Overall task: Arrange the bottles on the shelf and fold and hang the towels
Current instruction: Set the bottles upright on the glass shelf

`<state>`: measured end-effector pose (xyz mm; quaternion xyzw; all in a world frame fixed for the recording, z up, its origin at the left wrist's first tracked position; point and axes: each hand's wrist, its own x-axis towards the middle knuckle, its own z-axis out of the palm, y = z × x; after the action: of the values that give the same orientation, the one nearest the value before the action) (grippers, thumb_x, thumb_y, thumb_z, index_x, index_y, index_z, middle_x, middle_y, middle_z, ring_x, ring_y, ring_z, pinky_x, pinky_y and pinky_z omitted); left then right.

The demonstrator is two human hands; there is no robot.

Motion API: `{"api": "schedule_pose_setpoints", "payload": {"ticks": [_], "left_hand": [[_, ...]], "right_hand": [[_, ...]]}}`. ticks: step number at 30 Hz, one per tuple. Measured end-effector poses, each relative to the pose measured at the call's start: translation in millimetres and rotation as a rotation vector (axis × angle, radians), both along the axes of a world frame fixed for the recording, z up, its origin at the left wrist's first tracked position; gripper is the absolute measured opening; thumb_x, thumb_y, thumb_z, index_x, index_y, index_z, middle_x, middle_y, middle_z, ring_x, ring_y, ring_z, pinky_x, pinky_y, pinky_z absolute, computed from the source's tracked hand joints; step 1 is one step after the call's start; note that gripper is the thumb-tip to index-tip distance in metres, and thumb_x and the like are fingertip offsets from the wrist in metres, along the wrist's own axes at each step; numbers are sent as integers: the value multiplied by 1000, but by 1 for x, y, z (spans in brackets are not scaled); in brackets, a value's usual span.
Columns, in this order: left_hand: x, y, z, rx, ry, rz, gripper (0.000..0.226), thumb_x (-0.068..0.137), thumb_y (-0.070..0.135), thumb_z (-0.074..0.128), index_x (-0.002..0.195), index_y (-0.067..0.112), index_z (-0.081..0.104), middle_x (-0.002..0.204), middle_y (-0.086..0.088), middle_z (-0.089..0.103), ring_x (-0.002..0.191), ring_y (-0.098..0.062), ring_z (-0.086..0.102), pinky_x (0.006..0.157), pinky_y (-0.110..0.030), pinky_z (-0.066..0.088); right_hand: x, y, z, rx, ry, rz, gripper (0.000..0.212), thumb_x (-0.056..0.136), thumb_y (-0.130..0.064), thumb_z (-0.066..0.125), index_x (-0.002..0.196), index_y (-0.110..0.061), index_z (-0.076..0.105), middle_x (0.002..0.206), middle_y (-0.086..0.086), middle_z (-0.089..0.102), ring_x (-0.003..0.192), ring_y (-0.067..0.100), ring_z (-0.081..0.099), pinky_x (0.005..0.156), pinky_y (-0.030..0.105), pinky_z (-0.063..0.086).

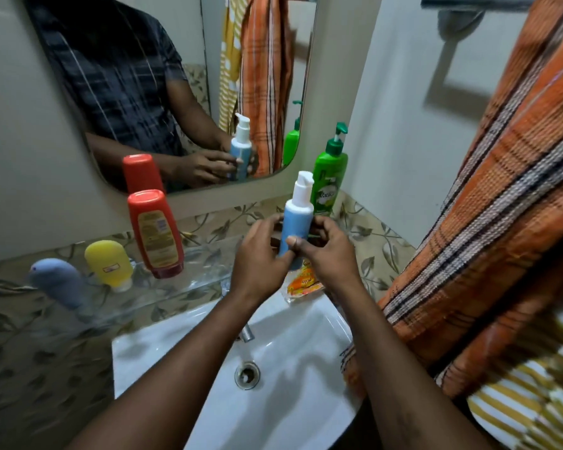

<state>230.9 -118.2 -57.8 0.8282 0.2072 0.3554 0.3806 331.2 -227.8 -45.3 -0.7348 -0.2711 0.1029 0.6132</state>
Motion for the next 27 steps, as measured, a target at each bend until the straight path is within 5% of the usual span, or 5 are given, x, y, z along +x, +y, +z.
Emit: {"api": "schedule_pose_setpoints", "payload": {"ticks": [12,27], "left_hand": [[48,36,-2,37,181,142,49,87,21,73,132,26,55,122,-2,72,103,-24,71,86,-47,60],[54,31,-2,109,246,171,46,90,25,76,130,25,55,126,1,67,105,-21,68,85,-47,60]], "right_hand": [[27,53,-4,-123,-154,-25,58,89,-17,80,143,-18,59,132,0,70,116,14,65,101,37,54],[36,49,-7,-211,-191,5,57,94,-22,74,148,-23,54,134,-1,69,117,14,65,88,22,49]]}}
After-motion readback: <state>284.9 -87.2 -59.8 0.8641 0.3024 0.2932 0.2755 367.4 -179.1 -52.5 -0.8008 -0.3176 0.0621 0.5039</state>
